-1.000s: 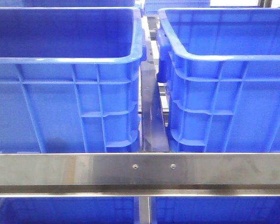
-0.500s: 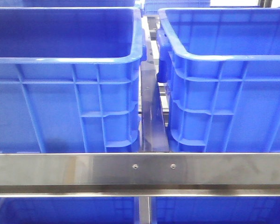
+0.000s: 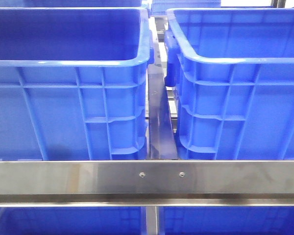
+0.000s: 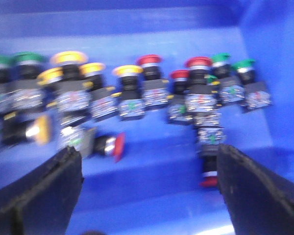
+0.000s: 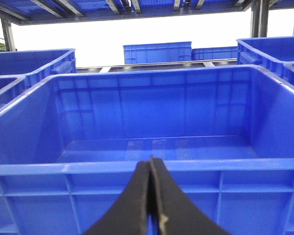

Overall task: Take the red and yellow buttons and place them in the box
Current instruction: 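Lower the left gripper into the button bin and grasp a red-capped button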

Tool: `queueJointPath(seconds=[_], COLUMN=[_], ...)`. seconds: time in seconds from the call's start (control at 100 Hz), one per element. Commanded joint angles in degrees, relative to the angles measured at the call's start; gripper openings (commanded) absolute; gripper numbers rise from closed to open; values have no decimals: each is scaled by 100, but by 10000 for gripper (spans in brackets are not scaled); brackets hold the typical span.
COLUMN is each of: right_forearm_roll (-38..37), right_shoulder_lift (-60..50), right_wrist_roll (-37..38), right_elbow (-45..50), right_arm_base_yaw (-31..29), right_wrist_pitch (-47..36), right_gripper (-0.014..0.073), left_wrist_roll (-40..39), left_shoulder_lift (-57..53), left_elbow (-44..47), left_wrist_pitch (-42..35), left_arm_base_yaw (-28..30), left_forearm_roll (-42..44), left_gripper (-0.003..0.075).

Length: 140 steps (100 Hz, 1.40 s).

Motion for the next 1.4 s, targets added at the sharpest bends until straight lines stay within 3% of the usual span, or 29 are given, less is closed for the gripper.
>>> queueJointPath(seconds=[0.0, 0.52, 1.26, 1.39], right_forearm_roll=[-36, -36, -36, -36], right_shoulder_lift=[-148, -148, -148, -148], right_wrist_roll=[11, 11, 11, 11], right_elbow=[-110, -110, -110, -110], right_arm_base_yaw=[7, 7, 7, 7], right_wrist_pitch=[-463, -463, -463, -463], right_gripper=[-68, -68, -68, -68], left_wrist_roll=[29, 29, 29, 29], left_shoulder_lift=[347, 2930, 4046, 4080], left_elbow=[-457, -2184, -2313, -2313], left_wrist_pitch=[-466, -251, -238, -249], left_arm_base_yaw=[-301, -1252, -1262, -1262], left_forearm_roll=[-160, 12, 90, 90], left_gripper=[534, 534, 533, 494])
